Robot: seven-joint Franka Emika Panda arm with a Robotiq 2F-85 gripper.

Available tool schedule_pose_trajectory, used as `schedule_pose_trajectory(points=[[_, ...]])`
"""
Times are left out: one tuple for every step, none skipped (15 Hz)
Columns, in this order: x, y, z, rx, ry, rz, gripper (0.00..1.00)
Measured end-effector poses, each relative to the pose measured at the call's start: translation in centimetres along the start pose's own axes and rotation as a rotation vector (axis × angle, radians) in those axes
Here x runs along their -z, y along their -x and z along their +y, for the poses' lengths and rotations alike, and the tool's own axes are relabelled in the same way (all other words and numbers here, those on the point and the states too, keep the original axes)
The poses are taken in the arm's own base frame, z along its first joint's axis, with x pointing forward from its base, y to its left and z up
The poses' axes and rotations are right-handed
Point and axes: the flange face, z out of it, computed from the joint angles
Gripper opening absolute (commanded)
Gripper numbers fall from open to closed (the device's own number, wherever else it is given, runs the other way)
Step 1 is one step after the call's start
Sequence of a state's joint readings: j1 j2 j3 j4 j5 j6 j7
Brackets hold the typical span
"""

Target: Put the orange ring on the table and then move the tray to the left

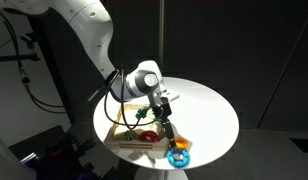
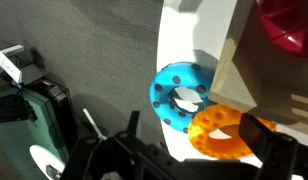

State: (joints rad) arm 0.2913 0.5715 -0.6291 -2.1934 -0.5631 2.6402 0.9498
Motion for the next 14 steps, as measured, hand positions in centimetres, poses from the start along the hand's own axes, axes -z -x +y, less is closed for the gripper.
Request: schedule_pose_trajectory(points=[[-0.1, 0.1, -0.1, 0.001, 0.001, -0.001, 1.0], [-0.1, 0.1, -0.2, 0.002, -0.001, -0.001, 1.0], [0.0, 0.2, -0.3, 0.004, -0.002, -0.002, 1.0], [0.0, 0.3, -0.4, 0.007, -0.004, -0.002, 1.0], [0.1, 0.4, -0.6, 0.01, -0.006, -0.002, 1.0], [0.2, 0.5, -0.9, 0.013, -0.01, -0.001, 1.0], [0.4, 0.6, -1.2, 0.018, -0.015, 0.0, 1.0], [0.6, 0.7, -1.5, 0.023, -0.021, 0.001, 1.0], [0.9, 0.8, -1.8, 0.028, -0.027, 0.002, 1.0], [1.1, 1.0, -2.2, 0.033, -0.034, 0.003, 1.0], [1.5, 1.1, -2.5, 0.038, -0.041, 0.004, 1.0], [1.8, 1.3, -2.8, 0.043, -0.049, 0.006, 1.0], [2.2, 1.5, -3.2, 0.048, -0.058, 0.007, 1.0], [2.6, 1.6, -3.5, 0.053, -0.067, 0.008, 1.0]])
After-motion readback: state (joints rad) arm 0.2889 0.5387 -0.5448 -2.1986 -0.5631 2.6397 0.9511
